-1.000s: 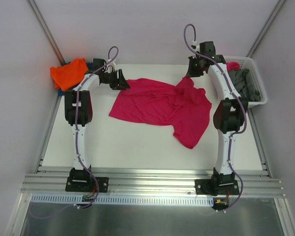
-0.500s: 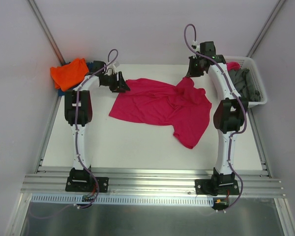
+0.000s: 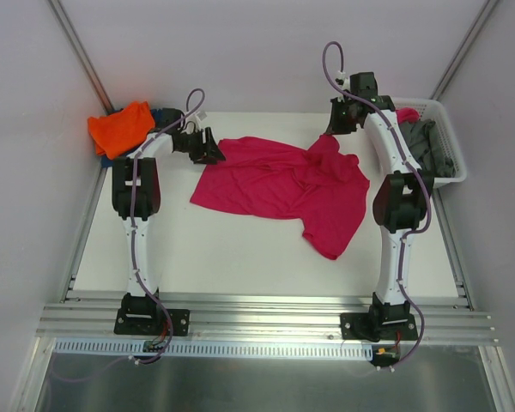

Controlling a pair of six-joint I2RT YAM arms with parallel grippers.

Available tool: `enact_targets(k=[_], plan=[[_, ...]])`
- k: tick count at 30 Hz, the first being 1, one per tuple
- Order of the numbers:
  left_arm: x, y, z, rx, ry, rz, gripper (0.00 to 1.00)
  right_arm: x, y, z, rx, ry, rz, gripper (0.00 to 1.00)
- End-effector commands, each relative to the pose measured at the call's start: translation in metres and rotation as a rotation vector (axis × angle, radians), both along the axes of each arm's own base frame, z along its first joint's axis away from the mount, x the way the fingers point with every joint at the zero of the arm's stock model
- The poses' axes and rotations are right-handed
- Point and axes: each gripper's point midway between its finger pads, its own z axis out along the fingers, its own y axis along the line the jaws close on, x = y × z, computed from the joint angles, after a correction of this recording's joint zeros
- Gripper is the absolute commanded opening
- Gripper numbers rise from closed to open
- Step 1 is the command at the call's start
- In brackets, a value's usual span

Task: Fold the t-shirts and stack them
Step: Flatten the tshirt out

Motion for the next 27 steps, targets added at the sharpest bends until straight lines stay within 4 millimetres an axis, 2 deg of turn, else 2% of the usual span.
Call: enact_targets(k=[1, 11, 12, 13, 15, 19, 25, 27], plan=[[0.0016, 0.014, 0.0158, 0.01, -0.029, 0.024, 0.52, 0.0087, -0.0039, 0.0184, 0.005, -0.051, -0.013, 0.01], [-0.0077, 0.0143, 0.0143, 0.014, -0.014, 0.017, 0.5, 0.0106, -0.0008, 0.0162, 0.012, -0.049, -0.012, 0.01], [-0.0076, 0.0141, 0.0133, 0.013, -0.014, 0.015, 0.48, 0.0115, -0.0027, 0.0156, 0.01, -0.049, -0.015, 0.01], [-0.0066, 0.0138, 0.0126, 0.01, -0.009, 0.018, 0.37, 0.0115, -0.0019, 0.0161, 0.01, -0.051, -0.013, 0.01], [-0.0053, 0.0139, 0.012, 0.011, -0.011, 0.019, 0.27, 0.0107, -0.0029, 0.0145, 0.009, -0.045, -0.015, 0.01], [-0.0048, 0.0117, 0.0118, 0.011, -0.008, 0.019, 0.18, 0.0094, -0.0045, 0.0138, 0.006, -0.041, -0.017, 0.01], [-0.0054, 0.0112, 0.0104, 0.006, -0.002, 0.021, 0.11, 0.0087, -0.0039, 0.0157, 0.003, -0.046, -0.012, 0.01], [-0.0055, 0.01, 0.0116, -0.003, -0.005, 0.015, 0.05, 0.0087, -0.003, 0.0167, 0.004, -0.049, -0.011, 0.01]])
